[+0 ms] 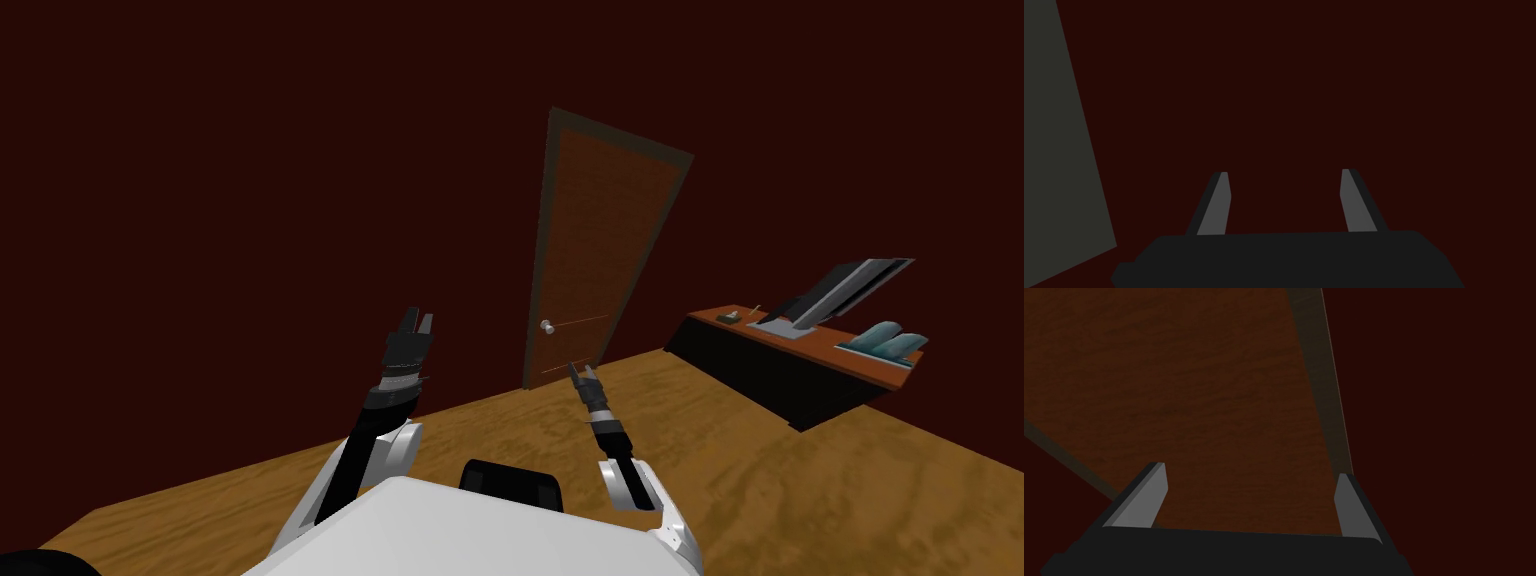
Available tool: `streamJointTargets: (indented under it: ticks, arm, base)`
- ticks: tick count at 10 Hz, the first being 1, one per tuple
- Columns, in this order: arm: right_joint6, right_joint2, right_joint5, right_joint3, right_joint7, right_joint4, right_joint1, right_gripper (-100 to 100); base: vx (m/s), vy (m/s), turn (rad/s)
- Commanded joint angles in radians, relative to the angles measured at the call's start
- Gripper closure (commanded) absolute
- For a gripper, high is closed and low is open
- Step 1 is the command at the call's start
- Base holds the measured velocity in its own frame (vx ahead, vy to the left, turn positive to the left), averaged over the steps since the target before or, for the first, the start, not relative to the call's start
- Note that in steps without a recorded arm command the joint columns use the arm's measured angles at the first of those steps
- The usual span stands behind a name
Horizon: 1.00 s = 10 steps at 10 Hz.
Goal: Pull the door open
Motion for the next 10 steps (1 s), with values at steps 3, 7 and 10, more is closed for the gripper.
streamJointTargets:
  ticks: [3,7,10]
  arm:
    - [-0.029,-0.004,0.026,-0.004,0.063,0.091,-0.031,-100]
    - [-0.061,-0.011,0.052,-0.009,0.125,0.187,-0.063,-100]
    - [-0.083,-0.016,0.07,-0.012,0.168,0.253,-0.085,-100]
  base:
    - [0.089,-0.02,0.04]
    - [0.099,-0.031,0.04]
    - [0.092,-0.018,0.033]
